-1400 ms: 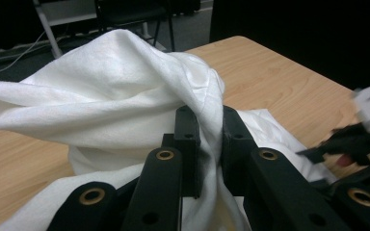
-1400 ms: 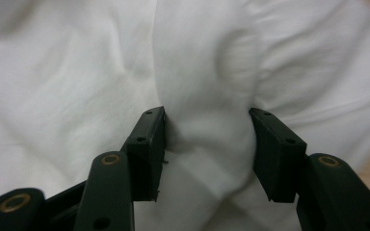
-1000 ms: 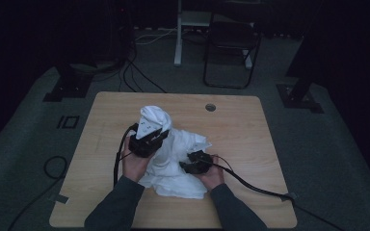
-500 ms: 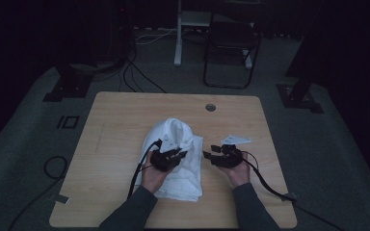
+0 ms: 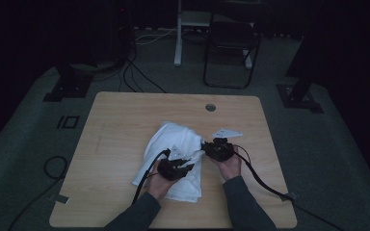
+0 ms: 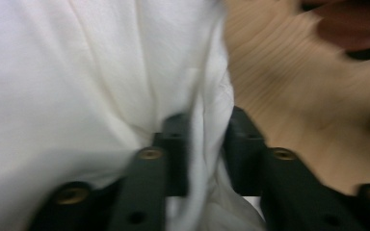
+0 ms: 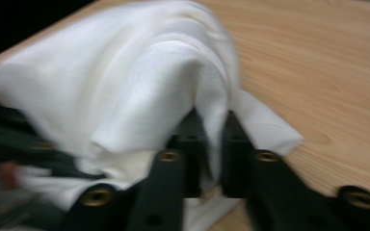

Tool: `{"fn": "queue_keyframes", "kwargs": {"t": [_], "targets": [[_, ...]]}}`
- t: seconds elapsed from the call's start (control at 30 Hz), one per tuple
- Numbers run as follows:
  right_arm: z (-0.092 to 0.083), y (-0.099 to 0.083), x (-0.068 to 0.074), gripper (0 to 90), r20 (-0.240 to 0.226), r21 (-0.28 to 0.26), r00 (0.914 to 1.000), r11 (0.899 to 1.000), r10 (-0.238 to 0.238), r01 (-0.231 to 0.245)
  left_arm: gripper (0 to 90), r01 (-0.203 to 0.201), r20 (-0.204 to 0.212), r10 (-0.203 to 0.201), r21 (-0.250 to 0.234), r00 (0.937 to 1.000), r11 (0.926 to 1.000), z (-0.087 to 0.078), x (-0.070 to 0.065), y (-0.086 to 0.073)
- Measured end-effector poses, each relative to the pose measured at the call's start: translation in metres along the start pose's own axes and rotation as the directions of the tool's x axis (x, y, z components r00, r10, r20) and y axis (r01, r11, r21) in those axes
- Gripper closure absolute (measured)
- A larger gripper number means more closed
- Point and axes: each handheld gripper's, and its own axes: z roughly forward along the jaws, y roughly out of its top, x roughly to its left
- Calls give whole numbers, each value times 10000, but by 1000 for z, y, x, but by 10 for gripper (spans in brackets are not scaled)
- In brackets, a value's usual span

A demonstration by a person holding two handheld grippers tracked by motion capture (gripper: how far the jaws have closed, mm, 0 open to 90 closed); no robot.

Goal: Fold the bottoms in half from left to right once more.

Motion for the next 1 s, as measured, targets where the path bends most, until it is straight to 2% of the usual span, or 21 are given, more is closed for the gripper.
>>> {"fn": "queue_keyframes", "kwargs": {"t": [0.1,0.17,0.2,0.23,0.27,0.3,0.33,0.37,0.4,0.43,0.47,0.53,0.57,0.6,0.67,0.77,0.83,1.0], "targets": [[6,-4,-11,868,97,181,9991,9989,421,-422,565,-438,-112,432,-578,9990,9974,-28,-7,15],[9,-7,-18,867,303,357,9979,9977,570,-581,553,-524,-272,494,-1262,9984,9906,-52,-6,27],[10,-9,-21,866,264,407,9973,9967,692,-702,551,-606,-540,529,-1545,9971,9861,-63,-3,32],[11,-11,-25,865,223,431,9967,9959,785,-794,543,-763,-1009,596,-1701,9931,9825,-74,1,37],[11,-13,-27,863,271,476,9961,9952,842,-854,540,-919,-1546,648,-1753,9858,9802,-82,7,41],[12,-14,-29,861,291,481,9951,9942,943,-957,542,-1004,-1916,669,-1708,9792,9802,-86,13,43],[12,-15,-30,859,287,511,9947,9937,987,-1001,549,-1021,-2434,632,-1505,9679,9833,-89,25,44],[12,-16,-32,856,253,487,9944,9934,1029,-1040,562,-867,-2674,498,-1280,9623,9880,-88,37,44],[12,-17,-32,852,229,498,9941,9931,1056,-1066,567,-536,-2778,222,-1058,9604,9929,-84,49,41],[12,-17,-33,849,224,517,9944,9932,1034,-1044,587,-193,-2646,-18,-773,9644,9968,-78,62,38],[12,-17,-33,845,238,537,9946,9934,1007,-1018,591,184,-2327,-307,-550,9721,9983,-70,72,33],[12,-17,-34,841,279,556,9945,9932,1005,-1020,610,642,-1604,-657,-141,9849,9978,-56,84,20],[12,-16,-35,839,304,560,9946,9933,993,-1009,609,779,-1325,-783,-79,9881,9969,-51,85,15],[12,-16,-36,835,342,574,9944,9932,996,-1014,610,853,-1287,-856,-78,9880,9963,-46,85,10],[12,-15,-38,828,447,631,9941,9929,984,-1012,613,1057,-1296,-1070,-169,9858,9943,-40,83,2],[11,-14,-41,801,587,653,9938,9930,949,-987,616,1045,-1572,-1036,-23,9821,9945,-31,81,-6],[8,-12,-41,762,701,629,9933,9934,919,-964,623,1206,-1761,-1188,-4,9772,9927,-23,78,-14],[-7,-5,-42,602,1011,540,9931,9964,596,-653,645,989,-2655,-977,-89,9592,9951,-15,68,-22]]}}
